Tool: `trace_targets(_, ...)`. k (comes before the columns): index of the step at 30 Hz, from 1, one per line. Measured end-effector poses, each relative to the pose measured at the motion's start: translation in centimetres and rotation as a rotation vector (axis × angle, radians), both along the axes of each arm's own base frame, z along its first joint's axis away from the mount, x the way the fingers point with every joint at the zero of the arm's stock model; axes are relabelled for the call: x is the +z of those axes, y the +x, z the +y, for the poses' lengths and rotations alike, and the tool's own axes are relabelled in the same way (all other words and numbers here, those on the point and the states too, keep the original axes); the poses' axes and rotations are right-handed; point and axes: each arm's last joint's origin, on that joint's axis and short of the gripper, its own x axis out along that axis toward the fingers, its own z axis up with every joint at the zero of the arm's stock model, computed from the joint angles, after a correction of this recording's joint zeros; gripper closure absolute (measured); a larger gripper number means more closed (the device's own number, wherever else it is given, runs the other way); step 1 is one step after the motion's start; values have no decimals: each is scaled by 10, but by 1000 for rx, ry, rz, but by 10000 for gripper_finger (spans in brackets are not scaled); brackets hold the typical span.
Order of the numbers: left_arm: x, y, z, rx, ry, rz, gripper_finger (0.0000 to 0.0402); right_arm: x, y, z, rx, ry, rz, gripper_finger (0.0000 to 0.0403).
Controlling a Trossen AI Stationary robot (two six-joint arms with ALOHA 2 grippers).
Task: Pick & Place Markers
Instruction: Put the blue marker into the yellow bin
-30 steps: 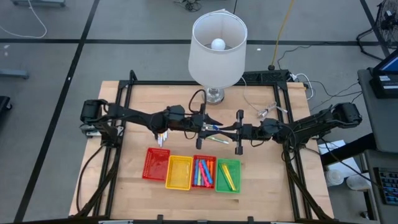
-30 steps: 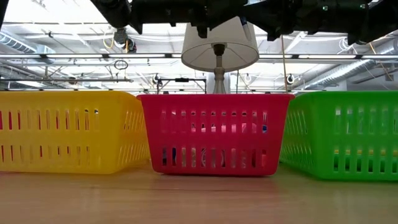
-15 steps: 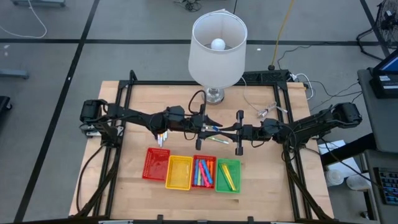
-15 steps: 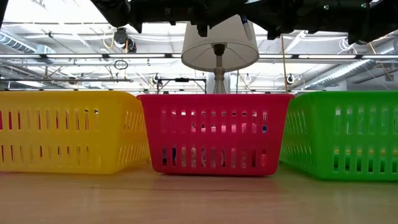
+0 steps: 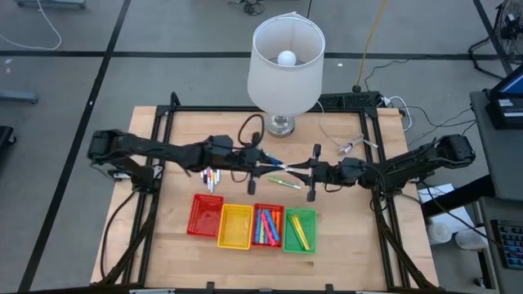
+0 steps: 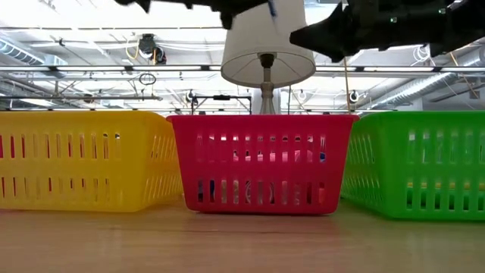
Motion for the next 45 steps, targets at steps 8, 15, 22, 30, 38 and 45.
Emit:
trace_targets(8, 4, -50, -31, 106, -378, 381, 364, 9, -6, -6, -192, -35, -19, 293)
trace_targets(15, -24, -74, -73, 326, -774, 701, 364, 35, -27, -12, -340, -85, -99, 278)
trace_targets(22, -43, -73, -104, 478, -1111, 791, 364, 57, -55, -17, -375, -59, -164, 282)
trace_targets(30, -72, -59, -109, 565, -1181, 892, 364, 61, -68, -18, -362, -37, -158, 278)
trace_targets(38, -89, -53, -116, 573, -1241, 997, 357, 61, -68, -18, -365, -66, -150, 278)
trace_targets(45, -88, -54, -117, 555, -1222, 1004, 323, 62, -68, -18, -367, -82, -150, 277)
